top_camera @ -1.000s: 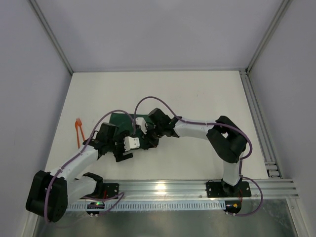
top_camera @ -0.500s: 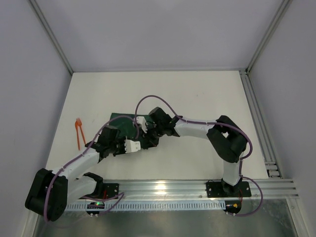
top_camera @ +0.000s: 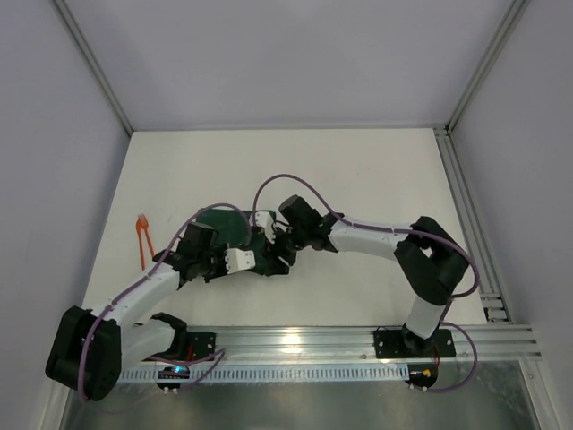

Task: Fold the napkin into a case and place the utensils inside
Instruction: Pass from the right arm to the left, then turn over the upper triangle folded napkin at the center of the board.

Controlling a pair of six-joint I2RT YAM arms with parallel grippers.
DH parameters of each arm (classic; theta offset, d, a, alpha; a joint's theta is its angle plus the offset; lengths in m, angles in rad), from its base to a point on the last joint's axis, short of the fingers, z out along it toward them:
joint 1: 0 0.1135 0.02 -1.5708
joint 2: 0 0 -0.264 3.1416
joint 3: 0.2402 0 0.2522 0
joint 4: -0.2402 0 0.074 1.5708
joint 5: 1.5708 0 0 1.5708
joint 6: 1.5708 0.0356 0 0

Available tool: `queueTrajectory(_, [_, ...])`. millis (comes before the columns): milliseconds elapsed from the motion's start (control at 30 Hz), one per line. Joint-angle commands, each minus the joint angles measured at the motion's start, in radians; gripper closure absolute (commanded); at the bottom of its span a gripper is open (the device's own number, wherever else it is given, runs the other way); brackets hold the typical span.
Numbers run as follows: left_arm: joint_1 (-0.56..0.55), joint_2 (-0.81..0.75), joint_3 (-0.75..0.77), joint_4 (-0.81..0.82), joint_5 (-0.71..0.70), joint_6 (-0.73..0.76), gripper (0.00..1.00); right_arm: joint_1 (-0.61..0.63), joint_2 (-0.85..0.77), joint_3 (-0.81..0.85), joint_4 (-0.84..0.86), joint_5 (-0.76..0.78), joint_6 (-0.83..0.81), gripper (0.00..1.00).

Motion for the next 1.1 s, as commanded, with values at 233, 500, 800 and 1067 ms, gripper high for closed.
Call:
queueTrajectory(233, [-0.003,0.053,0.127,-0.112,0.048,-0.087,1.0,-0.043,-0.489,-0.167,0.11,0.358,-0.094,0.34])
queueTrajectory(500, [-0.003,0.116,0.231,-0.215,0.071,-0.122,1.0,-0.083,-0.806,-0.574,0.914,0.68,0.077,0.01])
queueTrajectory(800, [-0.003,0.181,0.312,-0.299,0.063,-0.128,1.0,0.03,-0.608,-0.569,0.626,0.371,-0.179,0.01])
queueTrajectory(1067, [-0.003,0.187,0.342,-0.349,0.063,-0.139,1.0,0.079,-0.415,-0.525,0.724,0.263,-0.181,0.0])
